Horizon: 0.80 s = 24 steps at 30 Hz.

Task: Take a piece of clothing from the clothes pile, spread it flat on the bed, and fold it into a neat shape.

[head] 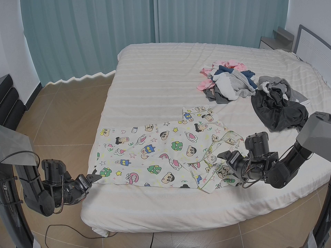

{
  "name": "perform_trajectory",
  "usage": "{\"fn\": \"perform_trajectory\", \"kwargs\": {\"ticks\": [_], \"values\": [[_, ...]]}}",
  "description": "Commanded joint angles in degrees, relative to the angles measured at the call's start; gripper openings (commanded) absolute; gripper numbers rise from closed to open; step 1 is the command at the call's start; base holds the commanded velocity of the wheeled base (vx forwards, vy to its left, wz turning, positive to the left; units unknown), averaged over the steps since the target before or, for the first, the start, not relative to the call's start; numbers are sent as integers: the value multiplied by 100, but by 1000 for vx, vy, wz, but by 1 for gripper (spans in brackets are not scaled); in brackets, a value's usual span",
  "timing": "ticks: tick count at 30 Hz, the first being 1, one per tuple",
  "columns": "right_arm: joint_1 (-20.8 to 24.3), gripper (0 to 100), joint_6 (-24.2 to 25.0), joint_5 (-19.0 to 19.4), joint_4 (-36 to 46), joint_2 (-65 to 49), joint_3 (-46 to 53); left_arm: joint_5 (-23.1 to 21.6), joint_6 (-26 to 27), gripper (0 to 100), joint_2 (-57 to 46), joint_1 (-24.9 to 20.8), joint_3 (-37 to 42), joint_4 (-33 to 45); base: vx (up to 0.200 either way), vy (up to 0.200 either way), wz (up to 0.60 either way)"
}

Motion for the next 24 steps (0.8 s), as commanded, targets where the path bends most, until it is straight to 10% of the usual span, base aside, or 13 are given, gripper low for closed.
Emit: {"fn": "perform_trajectory", "kwargs": {"ticks": [1, 24], "values": [[-113, 100, 35, 12, -167, 183, 9, -1, 0, 100, 6, -9, 4, -2, 0, 0, 0], [-394, 100, -580, 12, -1415, 824, 71, -1, 0, 100, -3, 0, 4, -2, 0, 0, 0]]}}
